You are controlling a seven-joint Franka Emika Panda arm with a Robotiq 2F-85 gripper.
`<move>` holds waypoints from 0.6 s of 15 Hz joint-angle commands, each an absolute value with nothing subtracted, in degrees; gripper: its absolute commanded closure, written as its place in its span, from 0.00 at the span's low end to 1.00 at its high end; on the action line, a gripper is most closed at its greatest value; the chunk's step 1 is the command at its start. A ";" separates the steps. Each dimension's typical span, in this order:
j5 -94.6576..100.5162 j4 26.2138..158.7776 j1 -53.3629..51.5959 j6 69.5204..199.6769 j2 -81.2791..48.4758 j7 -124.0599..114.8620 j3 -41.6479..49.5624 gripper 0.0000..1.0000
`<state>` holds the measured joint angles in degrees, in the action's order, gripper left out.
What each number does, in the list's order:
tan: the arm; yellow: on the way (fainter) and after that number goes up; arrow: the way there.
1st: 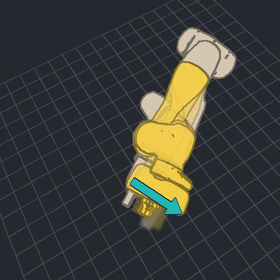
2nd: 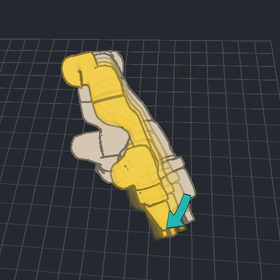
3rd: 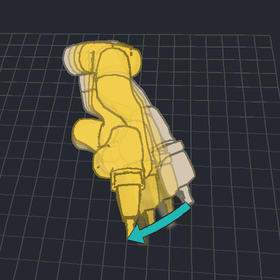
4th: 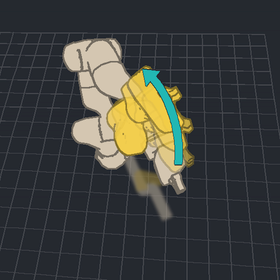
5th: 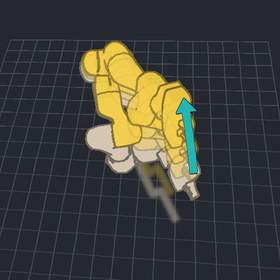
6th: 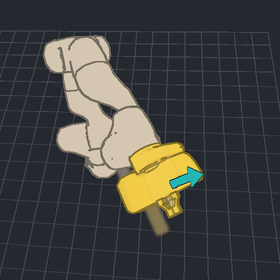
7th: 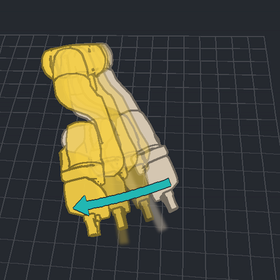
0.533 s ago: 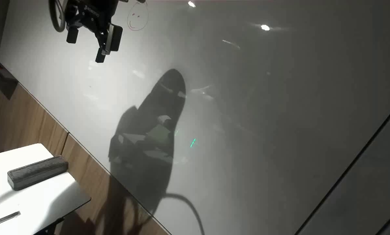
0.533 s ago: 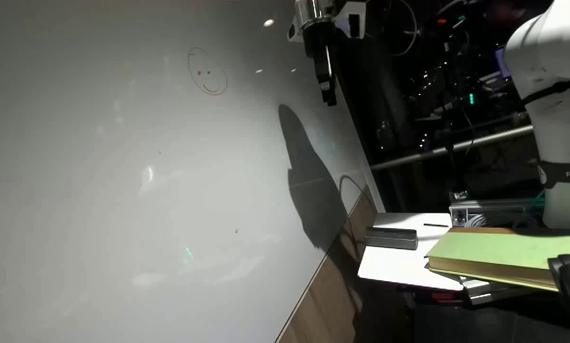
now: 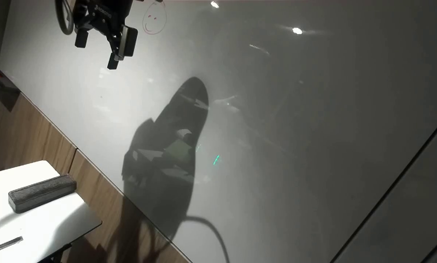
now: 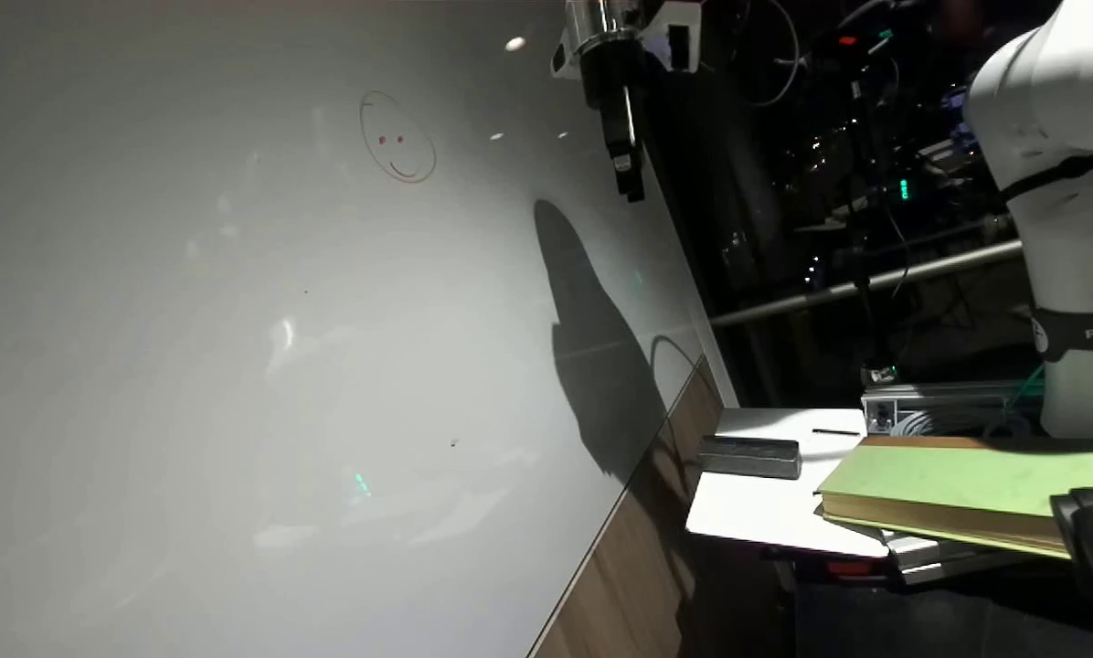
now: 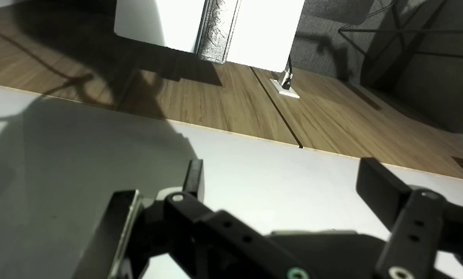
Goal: Use the duster to erase the smiley face on the whiteboard
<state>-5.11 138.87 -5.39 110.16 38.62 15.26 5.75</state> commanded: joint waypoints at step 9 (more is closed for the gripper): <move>-6.42 140.22 -5.50 112.68 38.26 15.38 4.90 0.00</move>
